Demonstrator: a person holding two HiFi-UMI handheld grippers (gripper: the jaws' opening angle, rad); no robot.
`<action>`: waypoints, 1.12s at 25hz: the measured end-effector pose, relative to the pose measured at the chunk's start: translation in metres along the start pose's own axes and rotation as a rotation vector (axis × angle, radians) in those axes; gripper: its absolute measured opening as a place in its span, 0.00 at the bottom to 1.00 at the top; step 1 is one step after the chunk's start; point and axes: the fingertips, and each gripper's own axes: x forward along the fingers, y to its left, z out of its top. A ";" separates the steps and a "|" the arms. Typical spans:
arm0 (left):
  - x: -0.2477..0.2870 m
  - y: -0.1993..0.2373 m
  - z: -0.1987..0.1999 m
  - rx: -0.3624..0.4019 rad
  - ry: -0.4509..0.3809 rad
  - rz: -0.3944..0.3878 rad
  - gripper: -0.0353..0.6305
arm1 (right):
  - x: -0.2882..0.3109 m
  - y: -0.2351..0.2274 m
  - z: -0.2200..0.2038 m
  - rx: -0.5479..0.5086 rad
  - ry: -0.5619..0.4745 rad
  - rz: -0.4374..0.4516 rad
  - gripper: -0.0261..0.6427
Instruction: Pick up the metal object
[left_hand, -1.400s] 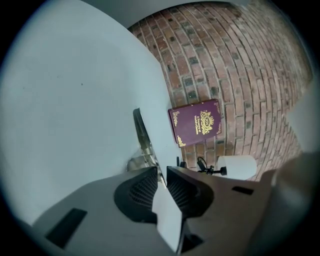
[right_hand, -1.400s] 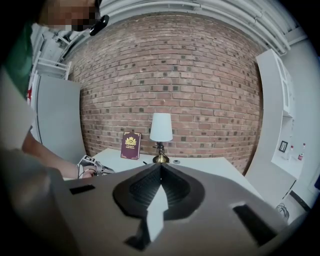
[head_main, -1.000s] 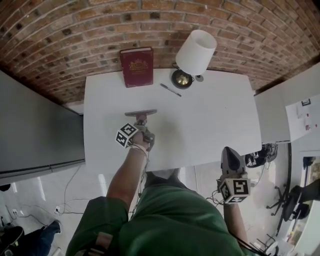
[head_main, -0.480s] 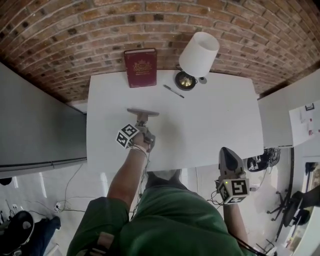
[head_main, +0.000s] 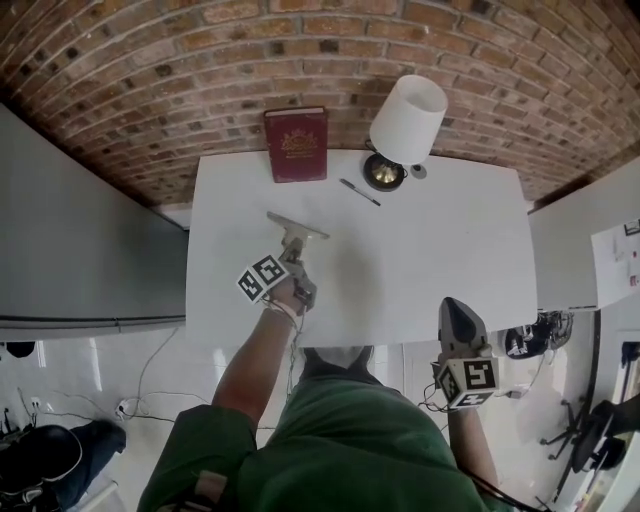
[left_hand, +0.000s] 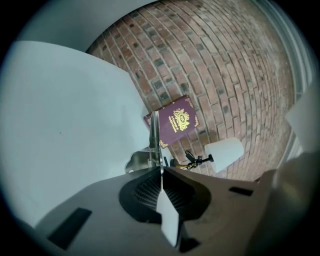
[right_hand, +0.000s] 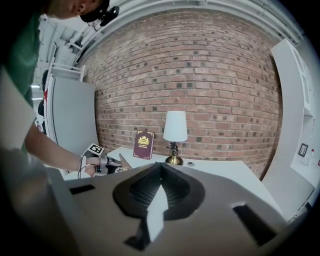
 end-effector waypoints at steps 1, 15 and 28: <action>-0.002 -0.005 0.001 0.017 0.002 -0.007 0.07 | 0.002 0.000 0.001 0.003 -0.007 0.006 0.05; -0.040 -0.093 0.012 0.255 -0.012 -0.136 0.07 | 0.031 -0.004 0.008 0.025 -0.023 0.086 0.05; -0.090 -0.184 0.021 0.564 -0.092 -0.236 0.07 | 0.064 0.008 0.036 0.009 -0.079 0.190 0.05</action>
